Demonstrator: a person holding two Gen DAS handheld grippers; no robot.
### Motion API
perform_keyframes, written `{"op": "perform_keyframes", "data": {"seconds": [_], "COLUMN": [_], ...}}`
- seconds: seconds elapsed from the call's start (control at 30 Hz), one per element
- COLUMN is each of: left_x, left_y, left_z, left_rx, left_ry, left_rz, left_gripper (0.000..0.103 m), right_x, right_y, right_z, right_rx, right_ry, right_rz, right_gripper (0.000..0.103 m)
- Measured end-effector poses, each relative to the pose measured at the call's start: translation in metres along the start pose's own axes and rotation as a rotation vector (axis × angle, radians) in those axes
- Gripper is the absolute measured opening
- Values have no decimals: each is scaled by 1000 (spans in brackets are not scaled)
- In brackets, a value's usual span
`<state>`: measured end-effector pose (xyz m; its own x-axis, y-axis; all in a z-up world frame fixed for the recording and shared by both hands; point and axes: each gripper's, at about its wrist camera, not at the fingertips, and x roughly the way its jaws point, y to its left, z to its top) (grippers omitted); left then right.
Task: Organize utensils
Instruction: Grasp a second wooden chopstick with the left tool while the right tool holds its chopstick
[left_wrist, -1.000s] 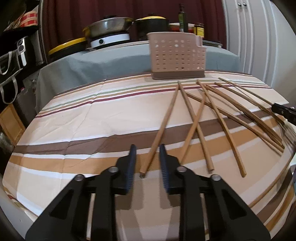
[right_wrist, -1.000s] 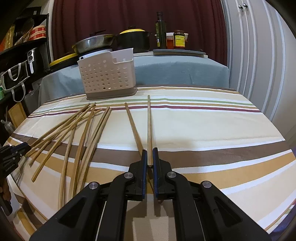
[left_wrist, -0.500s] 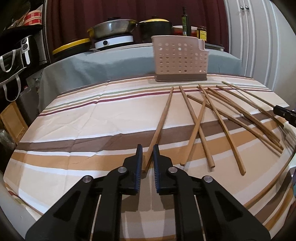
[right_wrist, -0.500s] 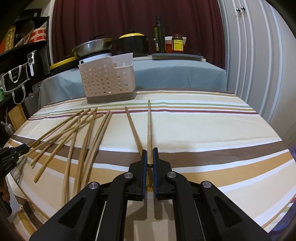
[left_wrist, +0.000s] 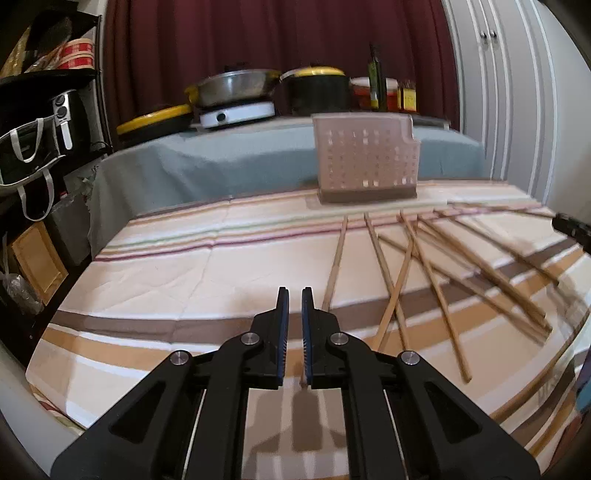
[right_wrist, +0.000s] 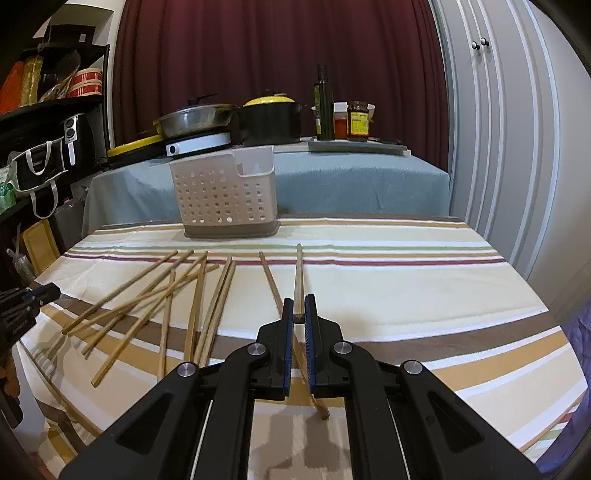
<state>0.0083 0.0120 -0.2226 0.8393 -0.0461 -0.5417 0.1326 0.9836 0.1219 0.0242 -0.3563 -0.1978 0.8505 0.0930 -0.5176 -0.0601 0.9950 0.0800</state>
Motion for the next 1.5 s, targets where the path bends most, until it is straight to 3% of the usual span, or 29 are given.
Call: {"op": "perform_keyframes", "data": {"seconds": [0.03, 0.1, 0.2, 0.4, 0.53, 0.6, 0.63, 1.0, 1.3, 1.5], "left_x": [3, 6, 8, 18, 18, 18, 17, 1, -31, -46], "left_y": [0, 0, 0, -1, 1, -2, -4, -2, -4, 6], "left_z": [-4, -11, -17, -30, -36, -38, -39, -24, 14, 44], "left_rx": [1, -10, -6, 11, 4, 21, 25, 16, 28, -31], "left_ry": [15, 32, 43, 65, 42, 29, 21, -32, -144, -186], "left_rz": [-1, -11, -10, 0, -11, -30, -42, -31, -24, -46], "left_gripper": [14, 31, 37, 37, 33, 13, 10, 6, 6, 6], "right_x": [1, 4, 4, 5, 4, 4, 4, -4, -24, -38], "right_y": [0, -1, -2, -3, -2, -2, -2, -1, 5, 7], "right_z": [-2, -6, -9, -9, -9, -9, -9, -3, 15, 33], "right_rx": [1, 9, 12, 19, 19, 23, 24, 28, 6, 10], "right_ry": [6, 18, 22, 21, 15, 14, 14, -17, -90, -143], "right_rz": [0, 3, 2, 4, 5, 5, 6, 5, 7, 11], "right_gripper": [7, 7, 7, 7, 7, 7, 7, 7, 7, 7]}}
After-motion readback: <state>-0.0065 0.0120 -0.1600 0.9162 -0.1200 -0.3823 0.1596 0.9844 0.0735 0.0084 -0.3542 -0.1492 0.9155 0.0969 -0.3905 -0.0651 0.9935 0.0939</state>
